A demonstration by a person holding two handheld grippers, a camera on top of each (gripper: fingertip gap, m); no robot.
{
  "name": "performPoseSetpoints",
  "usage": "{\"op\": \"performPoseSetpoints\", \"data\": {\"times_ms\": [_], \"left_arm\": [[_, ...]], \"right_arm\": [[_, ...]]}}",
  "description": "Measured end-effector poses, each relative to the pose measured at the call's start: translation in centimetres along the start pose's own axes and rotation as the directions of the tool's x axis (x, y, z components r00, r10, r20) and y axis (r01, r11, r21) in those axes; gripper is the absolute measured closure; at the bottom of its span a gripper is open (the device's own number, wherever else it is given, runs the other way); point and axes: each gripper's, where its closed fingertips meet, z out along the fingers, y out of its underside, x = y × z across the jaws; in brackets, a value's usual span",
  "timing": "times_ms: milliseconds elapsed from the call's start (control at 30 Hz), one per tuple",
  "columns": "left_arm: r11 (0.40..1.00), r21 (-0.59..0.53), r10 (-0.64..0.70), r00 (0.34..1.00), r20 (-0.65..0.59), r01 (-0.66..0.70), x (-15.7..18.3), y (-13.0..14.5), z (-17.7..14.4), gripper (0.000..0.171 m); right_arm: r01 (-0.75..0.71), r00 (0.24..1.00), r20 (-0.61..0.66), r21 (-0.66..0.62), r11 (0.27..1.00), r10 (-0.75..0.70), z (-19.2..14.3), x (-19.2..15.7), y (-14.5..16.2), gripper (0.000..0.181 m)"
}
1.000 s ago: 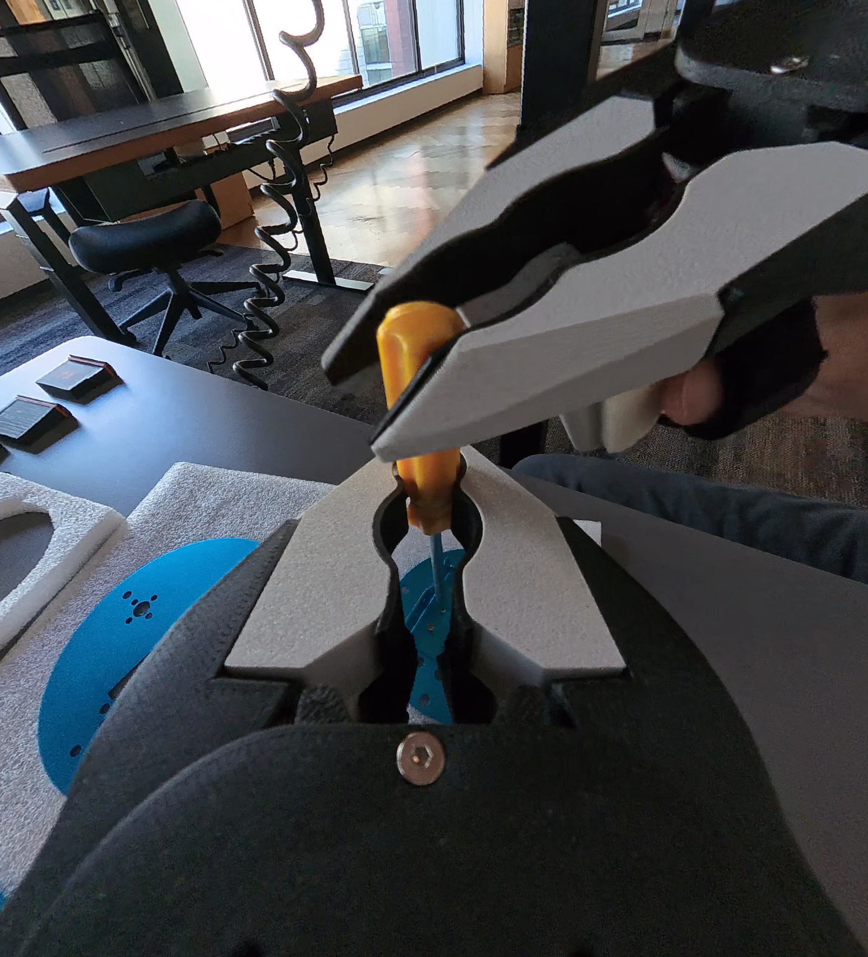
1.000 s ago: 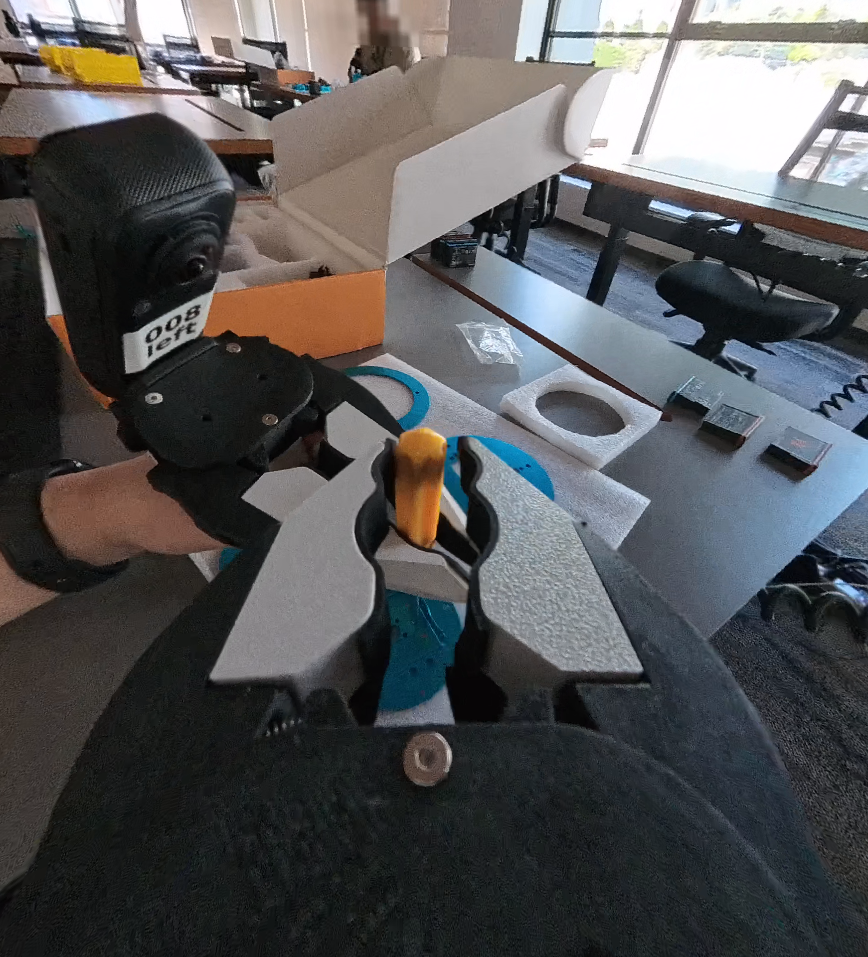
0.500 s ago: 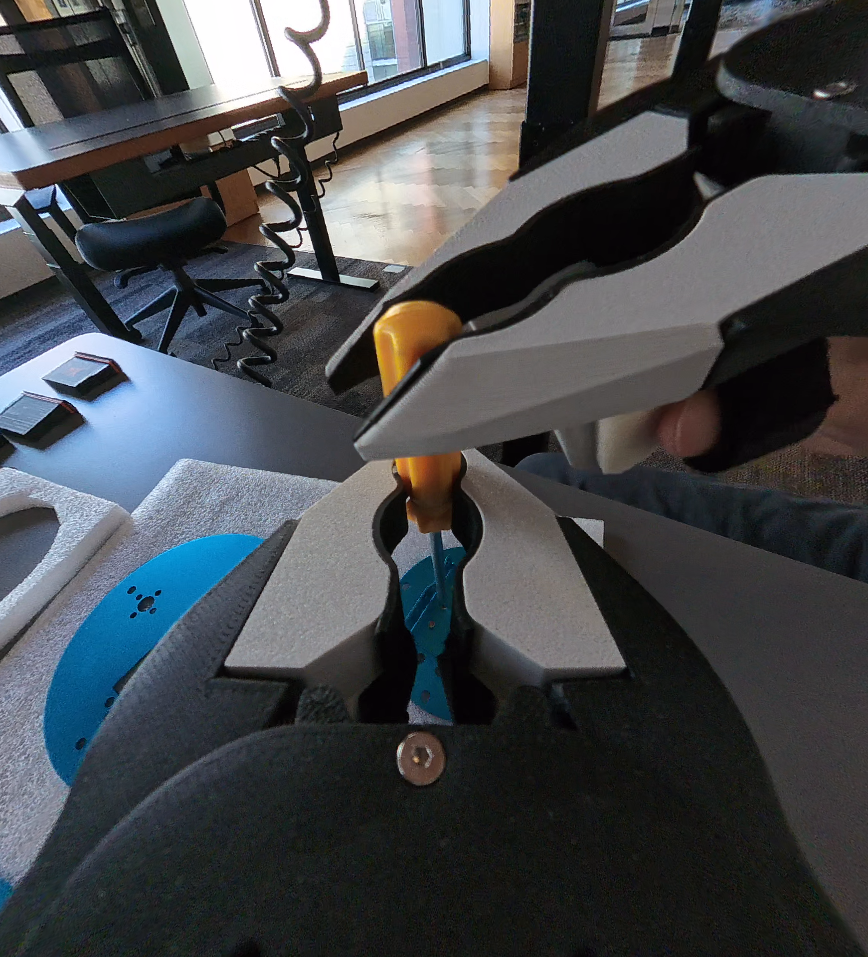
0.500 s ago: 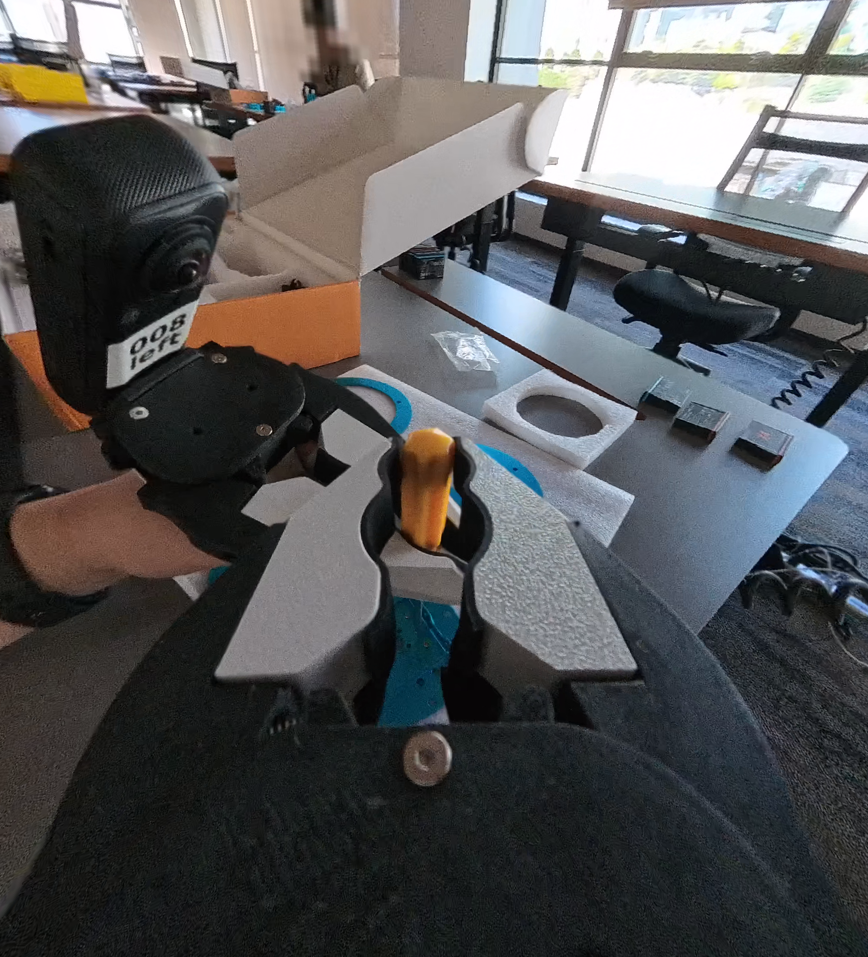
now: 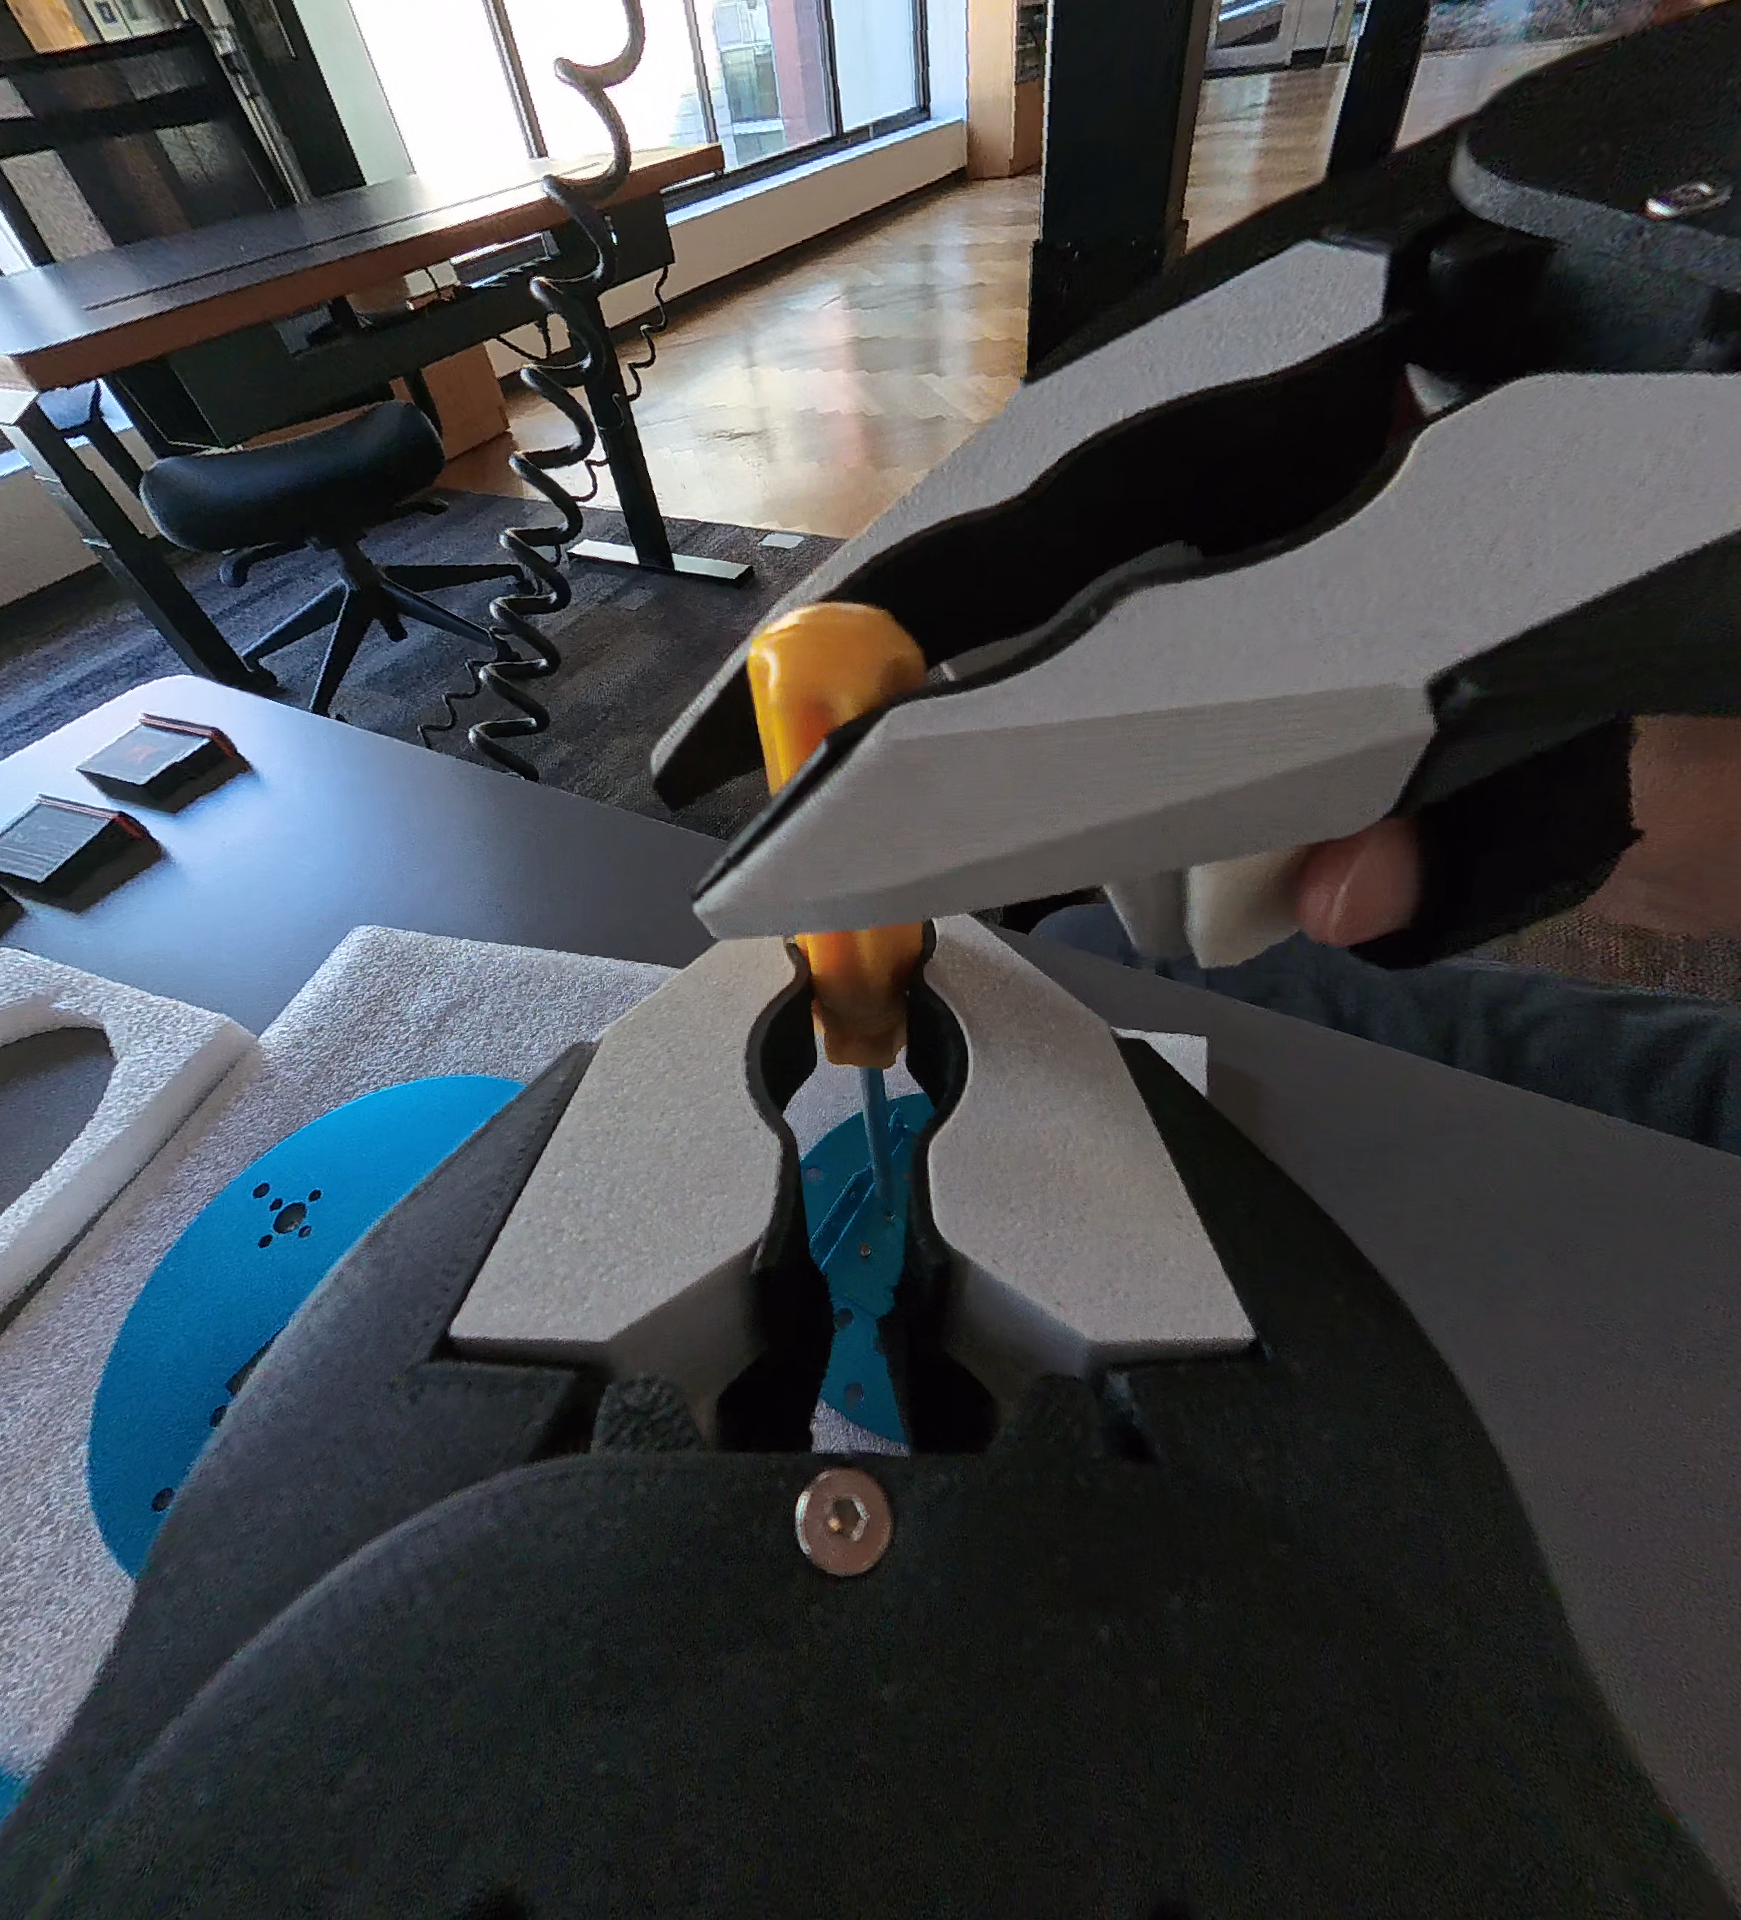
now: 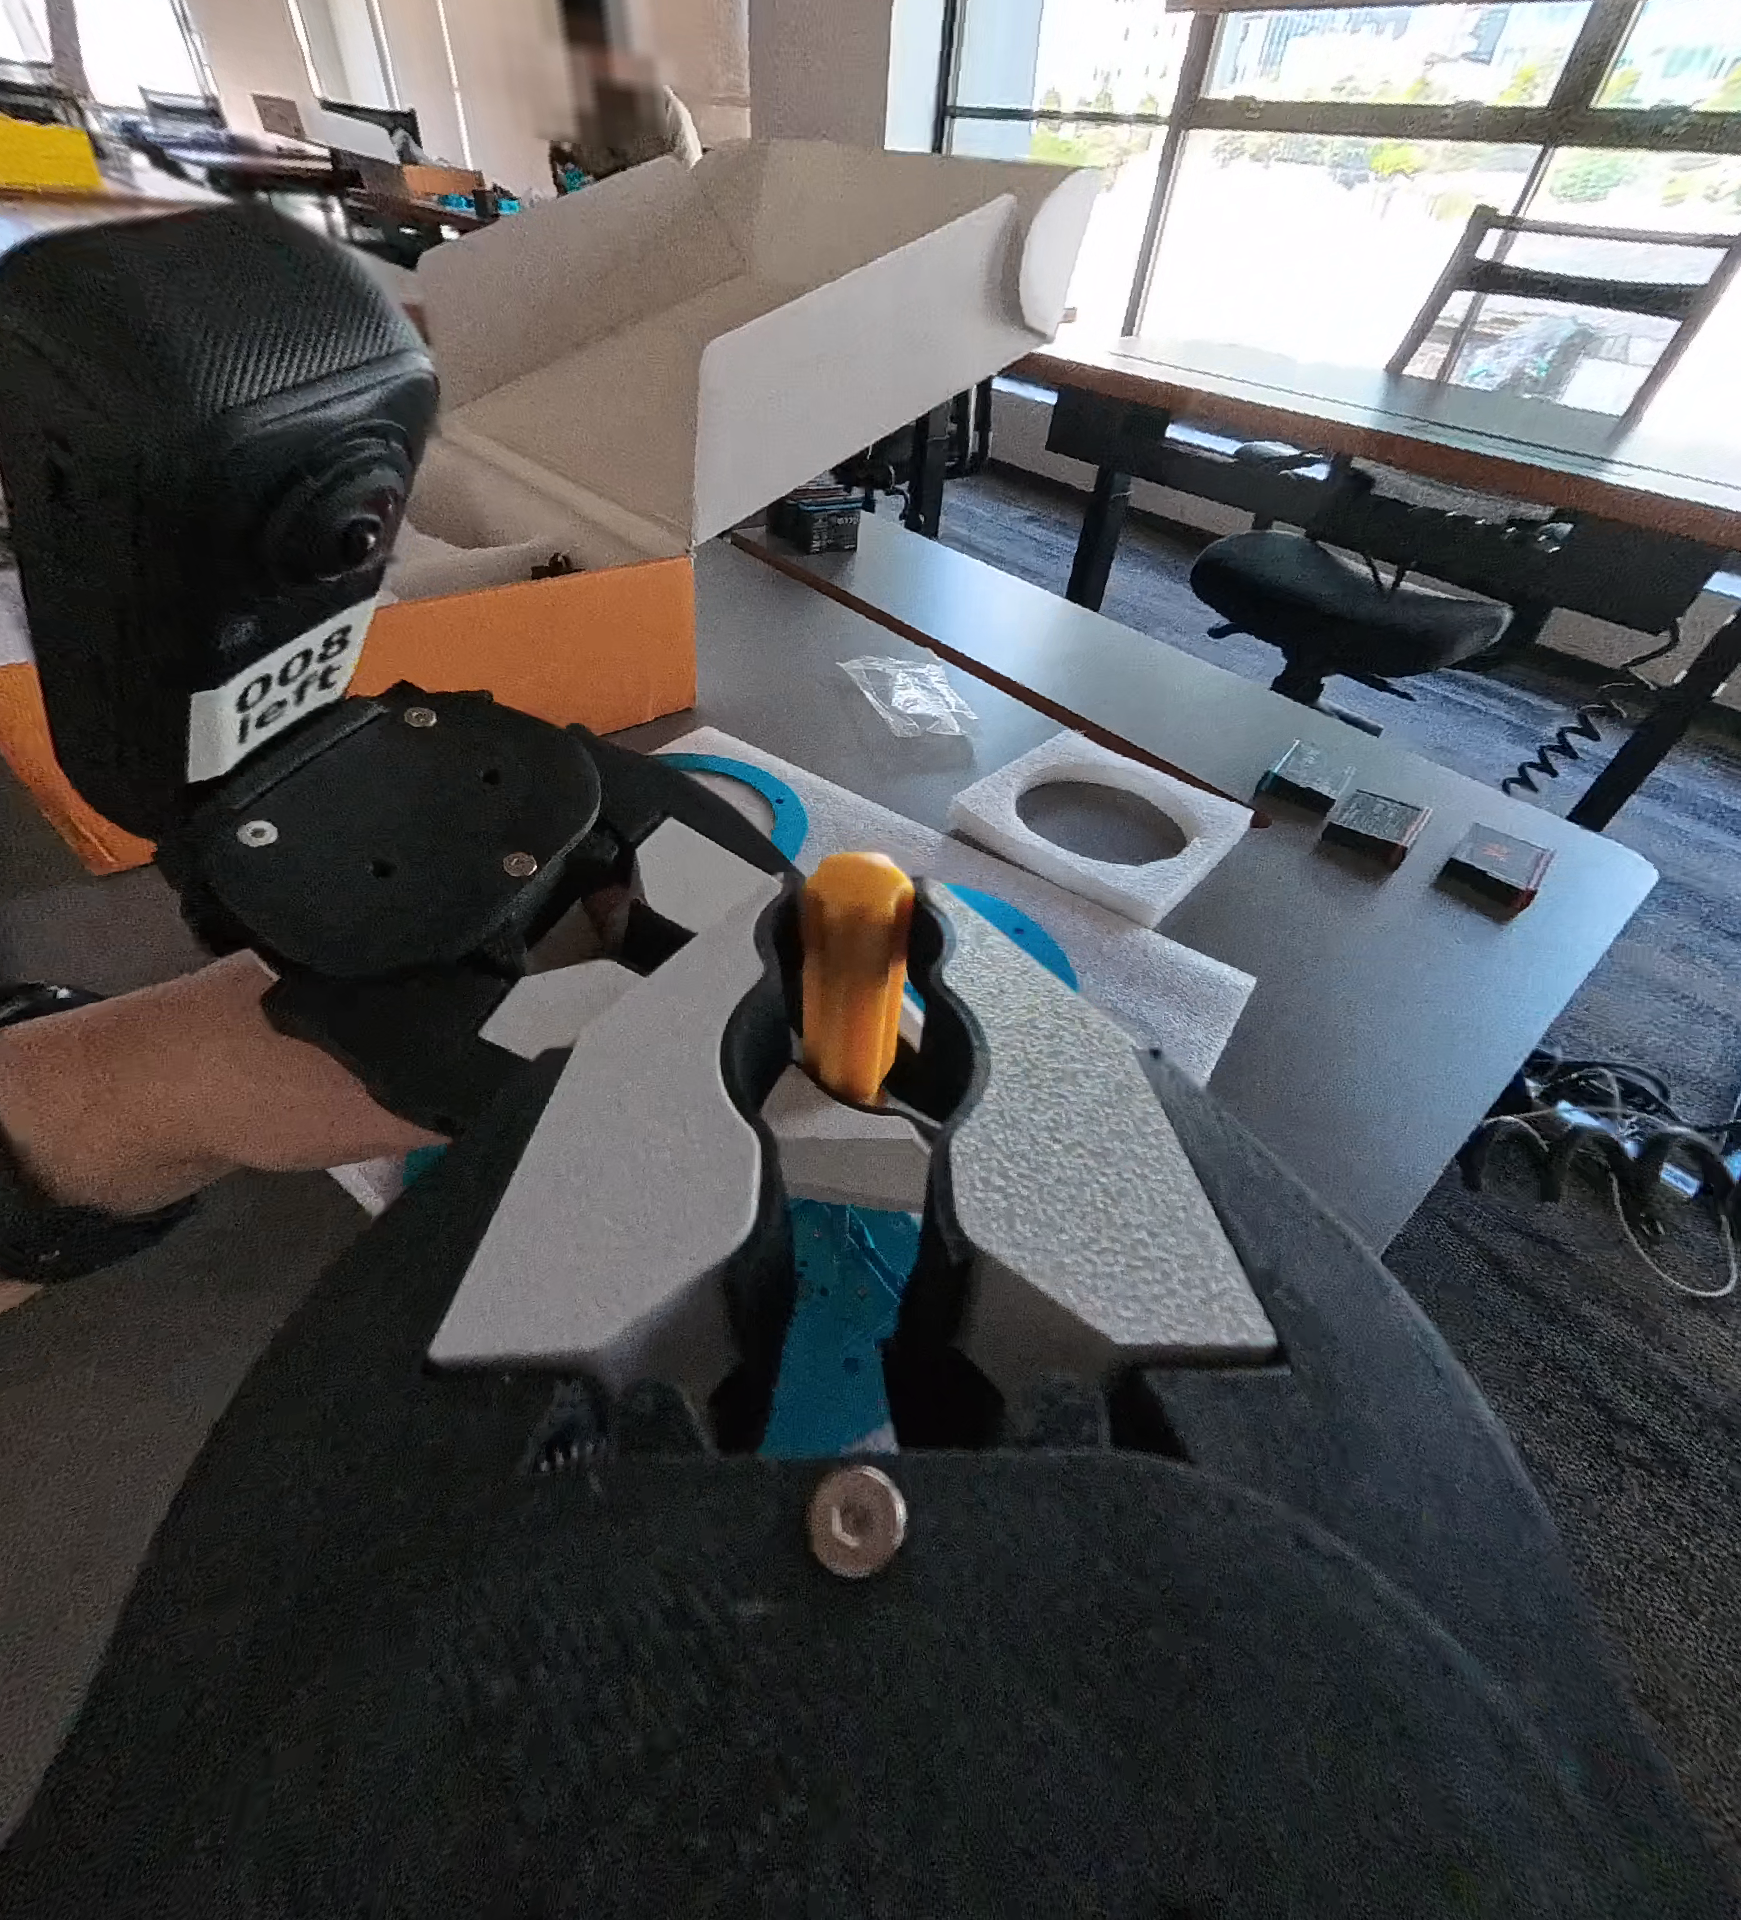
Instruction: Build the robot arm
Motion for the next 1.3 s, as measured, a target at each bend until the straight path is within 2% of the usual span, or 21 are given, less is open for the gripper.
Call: {"op": "performPoseSetpoints", "data": {"times_ms": [67, 133, 233, 467, 567, 667, 700, 767, 833, 1000, 1100, 1167, 1233, 1267, 1300], "left_arm": [[1.0, 0.009, -0.004, 1.0, -0.014, 0.004, 0.1, 0.0, 0.0, 0.161], [0.999, -0.035, -0.003, 0.999, -0.033, 0.001, 0.2, 0.8, 0.0, 0.158], [0.996, -0.085, 0.032, 0.999, -0.009, -0.033, 0.0, 1.7, 0.1, 0.161], [0.993, -0.099, 0.07, 0.997, 0.015, -0.068, -0.1, 1.9, 0.3, 0.163], [0.994, -0.098, 0.049, 0.999, 0.002, -0.048, -0.3, 2.0, 0.3, 0.163], [0.994, -0.099, 0.04, 0.999, 0.0, -0.04, -0.3, 1.9, 0.2, 0.163], [0.995, -0.096, 0.037, 0.999, -0.003, -0.037, -0.2, 1.9, 0.3, 0.163], [0.995, -0.093, 0.037, 0.999, -0.011, -0.037, -0.2, 1.8, 0.4, 0.163], [0.995, -0.093, 0.028, 1.0, -0.011, -0.029, -0.2, 1.8, 0.5, 0.163], [0.991, -0.118, 0.067, 0.997, 0.029, -0.063, -0.3, 2.0, 0.6, 0.164], [0.992, -0.113, 0.055, 0.998, 0.02, -0.053, -0.2, 2.1, 0.4, 0.164], [0.992, -0.111, 0.06, 0.998, 0.016, -0.058, -0.3, 2.1, 0.3, 0.164], [0.993, -0.105, 0.047, 0.999, 0.009, -0.046, -0.4, 2.1, 0.3, 0.164], [0.994, -0.1, 0.033, 0.999, 0.002, -0.033, -0.4, 2.1, 0.3, 0.164], [0.995, -0.097, 0.025, 1.0, 0.0, -0.025, -0.4, 2.1, 0.3, 0.165]], "right_arm": [[0.009, 0.998, 0.059, -0.032, 0.999, -0.007, 0.0, -0.1, 0.1, 0.162], [0.002, 0.997, 0.074, -0.047, 0.999, 0.001, -0.1, 0.1, 0.2, 0.162], [0.0, 0.997, 0.075, -0.046, 0.999, 0.004, -0.1, 0.3, 0.2, 0.162], [-0.007, 0.997, -0.075, -0.032, 0.999, 0.004, -0.1, 0.9, 0.2, 0.162], [0.032, 0.999, 0.023, -0.056, 0.998, -0.031, 0.3, 0.4, 0.2, 0.161], [0.021, 0.987, 0.162, -0.044, 0.999, -0.014, 0.3, 0.5, -0.1, 0.151], [-0.006, 0.972, 0.233, -0.045, 0.999, 0.016, 0.2, 0.0, -0.2, 0.162], [-0.022, 0.957, 0.289, -0.052, 0.998, 0.036, 0.1, -0.1, -0.1, 0.164], [0.0, 0.966, 0.259, -0.05, 0.999, 0.013, 0.0, 0.1, 0.0, 0.164], [0.009, 0.999, 0.04, 0.024, 1.0, -0.01, -0.2, 0.6, 0.0, 0.163], [0.01, 1.0, -0.026, 0.031, 0.999, -0.009, -0.2, 0.4, 0.0, 0.164], [0.027, 0.999, 0.021, -0.004, 1.0, -0.026, 0.0, 0.0, -0.1, 0.164], [0.049, 0.991, 0.129, -0.063, 0.997, -0.04, 0.2, -0.2, -0.1, 0.162], [0.043, 0.987, 0.156, -0.063, 0.997, -0.033, 0.4, 0.1, -0.5, 0.154], [0.036, 0.98, 0.198, -0.051, 0.998, -0.026, 0.4, 0.2, -0.8, 0.154]]}}
